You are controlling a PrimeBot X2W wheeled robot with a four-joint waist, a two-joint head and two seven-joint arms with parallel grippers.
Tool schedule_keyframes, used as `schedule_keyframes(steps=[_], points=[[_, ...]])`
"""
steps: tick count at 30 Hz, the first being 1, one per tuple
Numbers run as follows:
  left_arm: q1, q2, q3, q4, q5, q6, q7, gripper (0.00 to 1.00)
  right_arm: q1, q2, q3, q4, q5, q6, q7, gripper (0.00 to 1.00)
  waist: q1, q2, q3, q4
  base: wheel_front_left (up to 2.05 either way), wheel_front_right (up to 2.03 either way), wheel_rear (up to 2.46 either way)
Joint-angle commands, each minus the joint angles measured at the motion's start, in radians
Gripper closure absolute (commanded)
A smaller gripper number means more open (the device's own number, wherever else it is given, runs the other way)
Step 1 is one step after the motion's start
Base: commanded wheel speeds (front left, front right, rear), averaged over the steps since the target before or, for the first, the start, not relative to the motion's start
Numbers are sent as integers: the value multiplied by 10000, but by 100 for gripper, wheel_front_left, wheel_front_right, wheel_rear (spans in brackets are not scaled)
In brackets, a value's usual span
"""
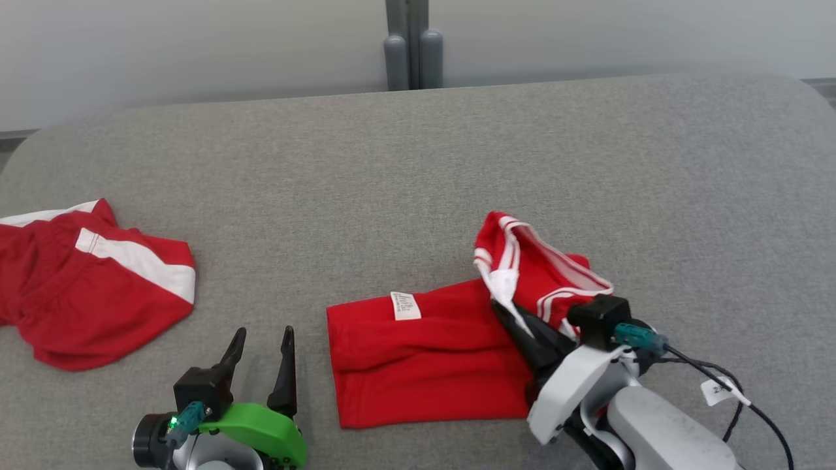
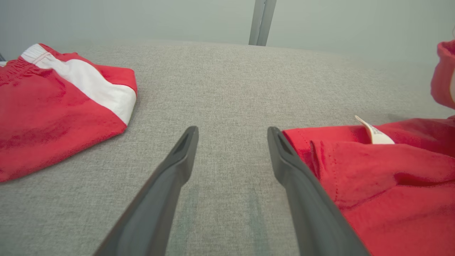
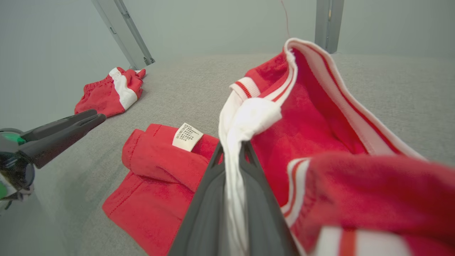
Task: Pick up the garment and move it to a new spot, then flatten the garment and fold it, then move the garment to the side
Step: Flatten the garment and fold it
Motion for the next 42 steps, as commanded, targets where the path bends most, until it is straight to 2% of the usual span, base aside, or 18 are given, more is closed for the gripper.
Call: schedule_keyframes(steps=[1,2,6,15,16,17,18,24,31,35,38,42], points=[[47,36,-68,8,-103,44,8,0,-80,0,574,-228,195,-10,106,100,0,0,-42,406,0,0,0],[62,34,-141,28,-138,53,8,0,-186,70,1200,-377,416,-8,197,100,0,0,-47,648,0,0,0],[78,34,-235,102,-188,56,6,0,-502,248,2133,-264,715,-7,181,100,0,0,-80,1183,0,0,0],[160,31,-441,162,-306,49,8,0,-1458,1047,3315,1369,1037,-7,-88,100,0,0,-83,2087,0,0,0],[165,31,-442,170,-320,52,8,0,-1542,1149,3374,1556,1156,-7,-124,52,0,0,-79,2130,0,0,0],[165,31,-442,170,-320,52,8,0,-1542,1149,3374,1556,1156,-7,-124,52,0,0,-79,2130,0,0,0],[170,31,-444,160,-327,62,8,0,-1644,1229,3444,1691,1221,-7,-162,0,0,0,-75,2165,0,0,0],[233,32,-299,73,-383,205,8,0,-2127,1437,3384,1323,1699,-7,-308,0,0,0,-66,2017,0,0,0],[286,31,-50,-15,-398,303,8,0,-1536,842,568,-368,935,-8,-305,0,0,0,-108,1480,0,0,0],[259,32,18,-38,-355,285,8,0,-846,466,-417,-787,471,-7,-307,0,0,0,-161,1249,0,0,0],[306,32,43,-49,-321,248,8,0,-270,282,-468,-997,314,-7,-307,0,0,0,-203,1140,0,0,0],[328,32,97,-46,-263,183,8,0,383,-45,164,-1477,479,-7,-308,0,0,0,-236,1059,0,0,0]])
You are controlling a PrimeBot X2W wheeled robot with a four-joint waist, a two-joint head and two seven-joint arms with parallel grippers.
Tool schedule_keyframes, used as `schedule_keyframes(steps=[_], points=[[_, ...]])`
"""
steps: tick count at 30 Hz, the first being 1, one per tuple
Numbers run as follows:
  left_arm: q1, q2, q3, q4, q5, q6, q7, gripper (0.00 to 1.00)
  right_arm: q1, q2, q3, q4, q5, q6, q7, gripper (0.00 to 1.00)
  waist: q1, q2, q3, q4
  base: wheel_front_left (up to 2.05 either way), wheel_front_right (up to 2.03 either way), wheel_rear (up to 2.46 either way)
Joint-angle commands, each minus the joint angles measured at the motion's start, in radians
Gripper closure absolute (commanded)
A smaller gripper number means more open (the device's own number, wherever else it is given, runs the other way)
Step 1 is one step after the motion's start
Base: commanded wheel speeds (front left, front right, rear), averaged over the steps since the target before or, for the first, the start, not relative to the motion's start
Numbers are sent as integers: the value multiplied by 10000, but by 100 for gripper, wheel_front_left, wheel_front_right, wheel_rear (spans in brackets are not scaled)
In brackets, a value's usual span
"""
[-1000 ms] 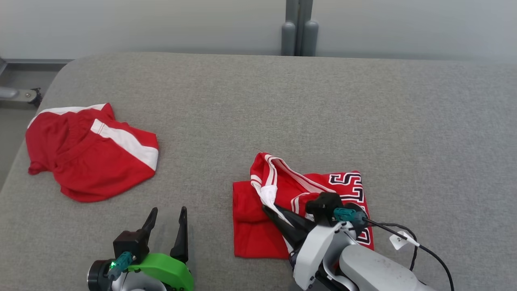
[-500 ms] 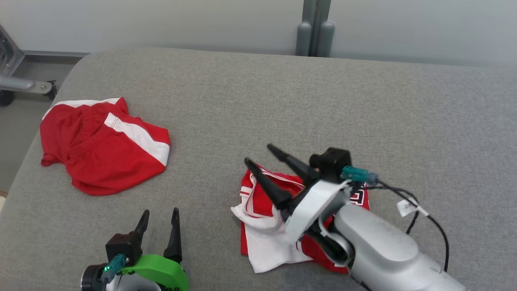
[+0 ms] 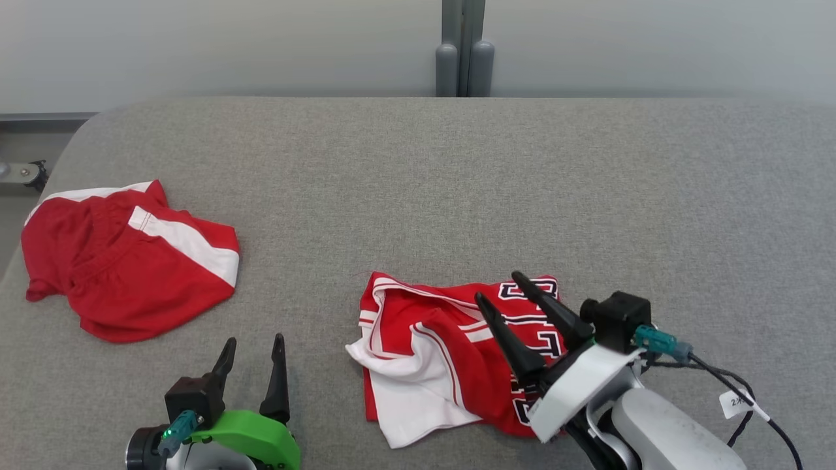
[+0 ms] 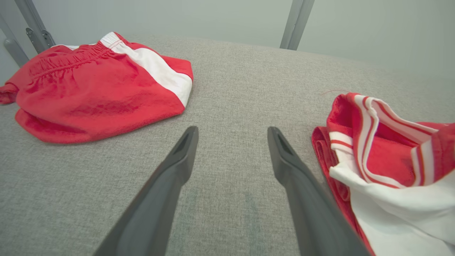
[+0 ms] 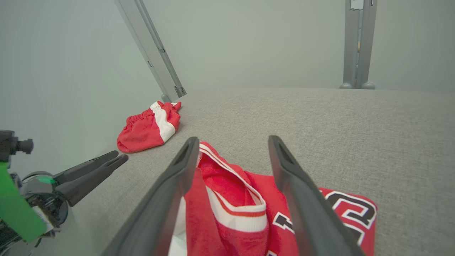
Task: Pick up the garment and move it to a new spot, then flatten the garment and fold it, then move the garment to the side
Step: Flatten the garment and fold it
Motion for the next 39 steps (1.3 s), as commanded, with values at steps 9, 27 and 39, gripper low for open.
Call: schedule_keyframes(steps=[9,27,39], points=[[169,30,58,3,144,-107,6,0,119,-389,1614,-117,507,-5,-31,0,0,0,-12,-21,0,0,0],[168,29,-15,-29,-84,37,8,0,-1257,82,3191,1712,418,-5,-31,100,0,0,99,511,0,0,0],[-39,30,-115,12,-201,-19,8,0,-1804,-459,6349,937,2005,-5,402,56,0,0,190,554,0,0,0]])
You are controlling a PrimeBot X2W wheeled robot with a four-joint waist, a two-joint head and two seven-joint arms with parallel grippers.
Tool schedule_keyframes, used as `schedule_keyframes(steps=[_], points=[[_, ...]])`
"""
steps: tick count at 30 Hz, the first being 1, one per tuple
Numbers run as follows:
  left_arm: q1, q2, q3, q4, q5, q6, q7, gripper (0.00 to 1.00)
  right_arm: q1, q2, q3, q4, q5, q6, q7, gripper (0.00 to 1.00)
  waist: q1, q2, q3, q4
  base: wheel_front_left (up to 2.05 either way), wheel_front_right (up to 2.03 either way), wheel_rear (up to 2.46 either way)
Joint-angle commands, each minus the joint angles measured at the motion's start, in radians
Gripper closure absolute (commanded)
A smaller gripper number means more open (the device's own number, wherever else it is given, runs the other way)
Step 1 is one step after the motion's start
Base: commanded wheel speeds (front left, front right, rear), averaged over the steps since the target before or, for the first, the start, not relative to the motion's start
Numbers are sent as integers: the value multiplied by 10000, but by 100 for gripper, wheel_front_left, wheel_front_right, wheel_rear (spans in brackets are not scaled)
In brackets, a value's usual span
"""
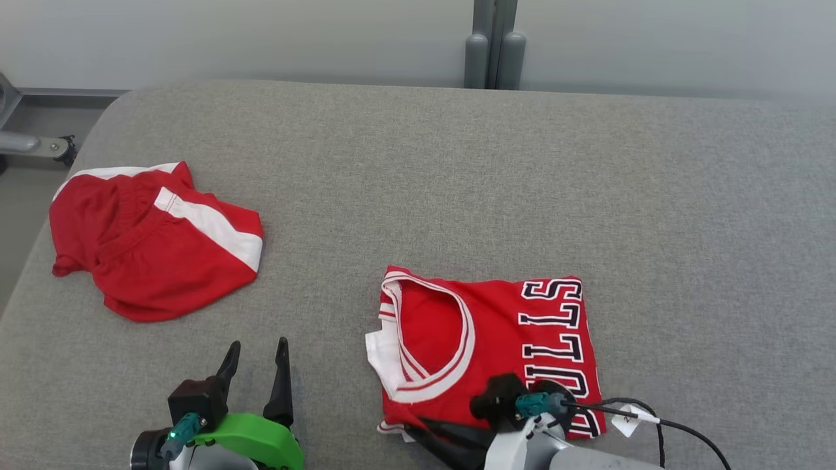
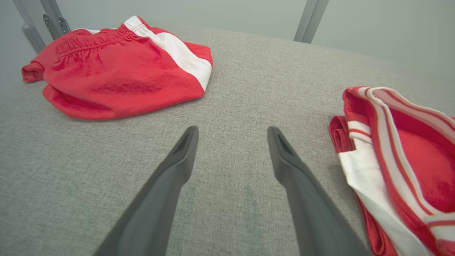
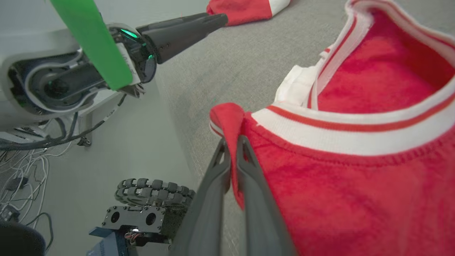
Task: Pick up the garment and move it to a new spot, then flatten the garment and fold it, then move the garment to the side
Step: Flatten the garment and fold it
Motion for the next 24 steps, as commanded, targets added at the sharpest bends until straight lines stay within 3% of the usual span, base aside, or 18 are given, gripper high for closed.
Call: schedule_keyframes(steps=[1,9,14,17,22,23,24], points=[[-114,29,-20,3,-92,-9,8,0,-64,-70,219,-84,362,-5,323,0,0,0,20,35,0,0,0],[-154,29,-17,11,-47,16,8,0,119,-292,357,-935,1364,-3,882,0,0,0,54,53,0,0,0],[34,29,172,-47,108,71,7,0,-420,-741,-131,-249,1734,-7,-216,0,0,0,-146,-287,0,0,0],[120,29,272,-116,238,95,7,0,-334,-674,-1698,351,1158,-8,-320,0,0,0,-286,-529,0,0,0],[244,27,425,-284,655,63,8,0,802,-286,-5212,819,-1225,-3,-307,0,0,0,-546,-973,0,0,0],[244,27,425,-284,655,63,8,0,802,-286,-5212,819,-1225,-3,-307,0,0,0,-546,-973,0,0,0],[283,30,474,-294,684,86,7,0,1065,-110,-5855,833,-1638,-3,-307,0,0,0,-599,-1053,0,0,0]])
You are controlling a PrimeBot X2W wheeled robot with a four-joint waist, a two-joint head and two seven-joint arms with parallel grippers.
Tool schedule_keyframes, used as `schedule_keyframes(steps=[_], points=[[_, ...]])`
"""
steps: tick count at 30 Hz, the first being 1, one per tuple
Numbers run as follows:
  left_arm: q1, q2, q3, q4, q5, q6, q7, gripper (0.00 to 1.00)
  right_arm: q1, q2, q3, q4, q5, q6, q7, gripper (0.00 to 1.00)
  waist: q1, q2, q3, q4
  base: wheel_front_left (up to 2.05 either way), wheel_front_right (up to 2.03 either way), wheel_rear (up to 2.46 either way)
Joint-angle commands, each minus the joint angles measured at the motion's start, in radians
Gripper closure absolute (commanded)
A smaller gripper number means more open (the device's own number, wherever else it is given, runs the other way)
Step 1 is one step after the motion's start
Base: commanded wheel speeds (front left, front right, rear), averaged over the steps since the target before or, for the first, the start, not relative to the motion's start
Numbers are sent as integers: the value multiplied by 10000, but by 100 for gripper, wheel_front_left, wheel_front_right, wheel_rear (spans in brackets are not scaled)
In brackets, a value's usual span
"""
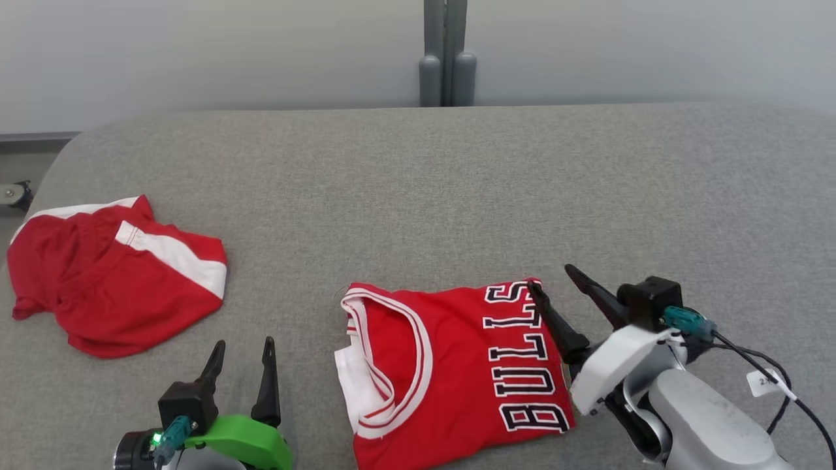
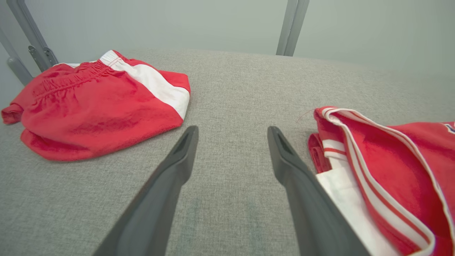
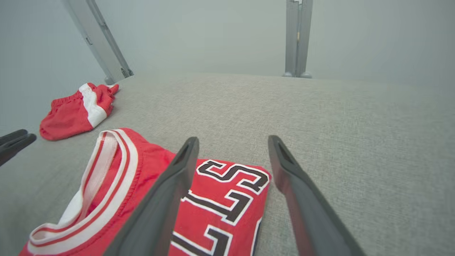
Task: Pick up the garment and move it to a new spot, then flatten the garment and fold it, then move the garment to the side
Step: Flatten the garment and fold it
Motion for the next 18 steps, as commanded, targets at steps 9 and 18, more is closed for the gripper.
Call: schedule_keyframes(steps=[9,18], points=[[319,34,466,-171,351,114,8,0,1908,1341,-3783,-593,-2603,-5,-31,0,0,-1,-505,-766,0,0,0],[646,34,827,-212,439,251,8,0,2873,2017,-5563,-1266,-3603,-5,-30,0,0,-1,-790,-926,0,0,0]])
